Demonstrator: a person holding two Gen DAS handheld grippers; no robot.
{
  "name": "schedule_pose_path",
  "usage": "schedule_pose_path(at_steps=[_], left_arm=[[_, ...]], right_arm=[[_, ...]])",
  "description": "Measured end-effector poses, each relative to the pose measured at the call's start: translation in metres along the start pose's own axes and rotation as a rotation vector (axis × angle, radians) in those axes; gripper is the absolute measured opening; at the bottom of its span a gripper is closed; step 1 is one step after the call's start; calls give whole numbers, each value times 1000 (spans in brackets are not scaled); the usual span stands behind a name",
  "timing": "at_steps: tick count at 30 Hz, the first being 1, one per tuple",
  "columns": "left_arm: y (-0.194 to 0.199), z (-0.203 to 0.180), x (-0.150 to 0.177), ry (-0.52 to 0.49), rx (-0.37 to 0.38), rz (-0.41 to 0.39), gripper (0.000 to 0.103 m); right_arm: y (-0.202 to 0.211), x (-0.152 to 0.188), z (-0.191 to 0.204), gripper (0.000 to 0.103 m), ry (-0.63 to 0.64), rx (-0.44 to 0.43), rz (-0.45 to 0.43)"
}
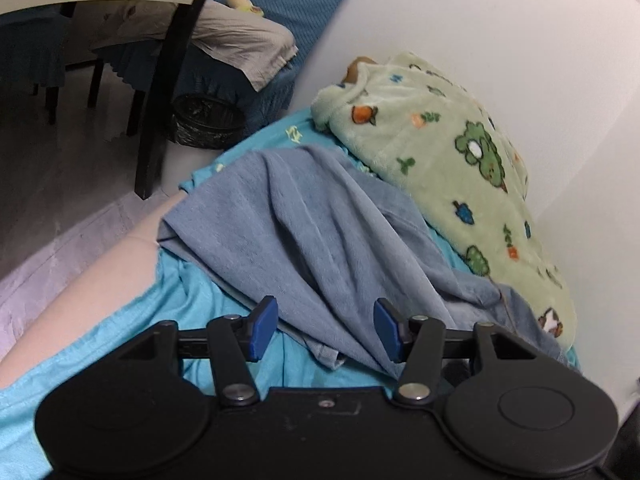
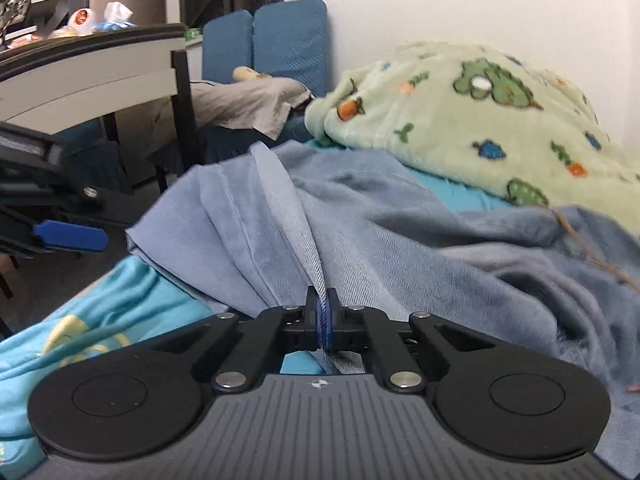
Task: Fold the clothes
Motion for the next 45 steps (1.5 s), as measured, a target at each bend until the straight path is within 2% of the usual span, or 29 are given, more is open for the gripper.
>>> schedule_pose_path(at_steps=[5, 10, 13, 17, 21, 24, 26, 28, 30, 32, 34, 39, 45], left_arm=[[17, 0, -8, 15, 25, -18, 50], [31, -4, -11, -10, 45, -39, 50], [34, -5, -8, -28, 47, -32, 50], [37, -8, -2, -62, 49, -24, 50], [40, -11, 7, -139, 34, -37, 50], [40, -18, 12, -198, 18, -55, 50], [35, -28, 13, -243, -2, -69, 50], [25, -40, 10, -277, -20, -73, 50], [8, -49, 4, -276, -43, -56, 50], [-13, -54, -8, -248, -63, -44, 50], [-36, -64, -21, -292, -97, -68, 50], [-103, -73, -52, -304, -163, -51, 50], [-172, -64, -81, -250, -235, -16, 48]], right_arm=[[37, 5, 14, 2, 89, -18, 34], [66, 31, 42, 2, 143, -38, 166], [69, 52, 49, 2, 114, -47, 270], [65, 72, 47, 3, -2, -49, 375], [61, 73, 35, 7, -197, -59, 356], [71, 60, 20, 24, -275, -40, 275], [81, 47, 10, 41, -315, -25, 196], [90, 34, 2, 46, -368, -26, 110], [89, 30, -9, 46, -405, -18, 76], [82, 35, -15, 46, -439, -13, 90], [74, 44, -19, 46, -482, -21, 121], [52, 62, -23, 43, -573, -58, 196], [38, 65, -20, 43, -587, -73, 204]])
Point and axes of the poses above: each gripper's, at about its wrist camera, not at the fingertips, and y roughly against the way its jaws point, z to its left, x to its underside, the point moved 9 cm from there along -y, roughly the way its jaws point, and after that the axes turned 14 degrees about y, right-handed, at the moved point
